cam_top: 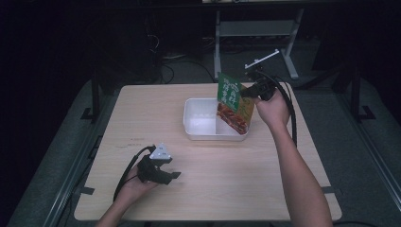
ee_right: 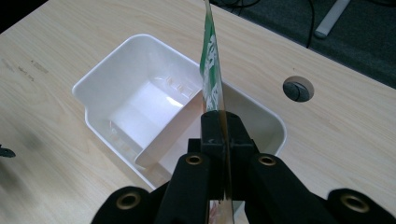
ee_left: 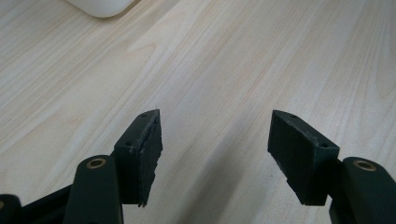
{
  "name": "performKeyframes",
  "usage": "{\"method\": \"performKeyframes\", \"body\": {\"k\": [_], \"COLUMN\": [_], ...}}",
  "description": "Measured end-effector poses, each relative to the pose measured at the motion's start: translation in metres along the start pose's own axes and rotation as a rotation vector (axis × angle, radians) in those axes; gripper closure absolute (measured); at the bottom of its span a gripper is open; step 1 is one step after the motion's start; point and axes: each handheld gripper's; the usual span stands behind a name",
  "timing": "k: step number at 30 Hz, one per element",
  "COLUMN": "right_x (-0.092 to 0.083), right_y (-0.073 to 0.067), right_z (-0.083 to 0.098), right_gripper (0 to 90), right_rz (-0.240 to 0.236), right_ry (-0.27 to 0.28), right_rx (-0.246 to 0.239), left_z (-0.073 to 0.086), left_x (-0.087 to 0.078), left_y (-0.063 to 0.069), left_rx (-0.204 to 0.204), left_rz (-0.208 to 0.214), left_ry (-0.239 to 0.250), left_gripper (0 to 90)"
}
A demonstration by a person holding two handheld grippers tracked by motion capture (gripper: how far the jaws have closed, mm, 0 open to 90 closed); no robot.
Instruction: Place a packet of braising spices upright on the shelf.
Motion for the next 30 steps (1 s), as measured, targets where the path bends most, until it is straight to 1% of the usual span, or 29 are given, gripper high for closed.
{"method": "performKeyframes", "body": {"k": [2, 4, 5, 6, 7, 8, 9, 13, 16, 17, 21, 22, 30], "right_x": [0.000, -0.001, -0.002, -0.002, -0.004, -0.004, -0.004, -0.006, -0.008, -0.010, -0.012, -0.013, -0.017], "right_y": [0.001, 0.002, 0.002, 0.002, 0.003, 0.003, 0.005, 0.008, 0.010, 0.013, 0.015, 0.016, 0.017], "right_z": [0.000, 0.001, 0.002, 0.002, 0.003, 0.003, 0.005, 0.010, 0.012, 0.016, 0.020, 0.023, 0.034], "right_gripper": [82.2, 78.5, 74.6, 74.6, 70.2, 70.2, 66.1, 59.4, 57.9, 55.6, 53.2, 51.5, 49.5], "right_rz": [-0.002, -0.002, 0.000, 0.000, -0.006, -0.006, -0.011, -0.011, -0.013, -0.021, -0.032, -0.042, -0.058], "right_ry": [0.000, 0.006, 0.011, 0.011, 0.027, 0.027, 0.022, 0.020, 0.025, 0.028, 0.029, 0.027, 0.034], "right_rx": [0.009, 0.015, 0.019, 0.019, 0.028, 0.028, 0.034, 0.046, 0.050, 0.059, 0.062, 0.067, 0.061], "left_z": [0.000, 0.000, 0.000, 0.000, 0.000, 0.000, 0.000, 0.000, 0.000, 0.000, 0.000, 0.000, 0.000], "left_x": [0.000, 0.000, 0.000, 0.000, 0.000, 0.000, 0.000, 0.001, 0.001, 0.001, 0.001, 0.001, 0.001], "left_y": [0.000, 0.000, 0.000, 0.000, 0.000, 0.000, 0.000, 0.000, 0.000, 0.000, 0.000, 0.000, 0.000], "left_rx": [-0.001, -0.001, -0.001, -0.001, -0.001, -0.001, -0.001, -0.001, -0.002, -0.003, -0.002, -0.004, -0.005], "left_rz": [0.000, 0.000, 0.000, 0.000, -0.001, 0.000, -0.001, -0.001, -0.002, -0.001, -0.002, -0.002, -0.003], "left_ry": [0.001, -0.001, -0.001, -0.001, 0.000, 0.001, -0.001, 0.000, -0.001, -0.001, -0.001, -0.001, -0.001], "left_gripper": [35.0, 35.0, 35.0, 35.0, 35.0, 35.0, 35.0, 34.8, 34.7, 34.7, 34.5, 34.3, 34.1]}}
Point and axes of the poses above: each handheld gripper's, and its own axes: x roughly forward along the jaws, z roughly out of its underside, y roughly to its right, and after that the axes turned 14 degrees about -y, right-handed
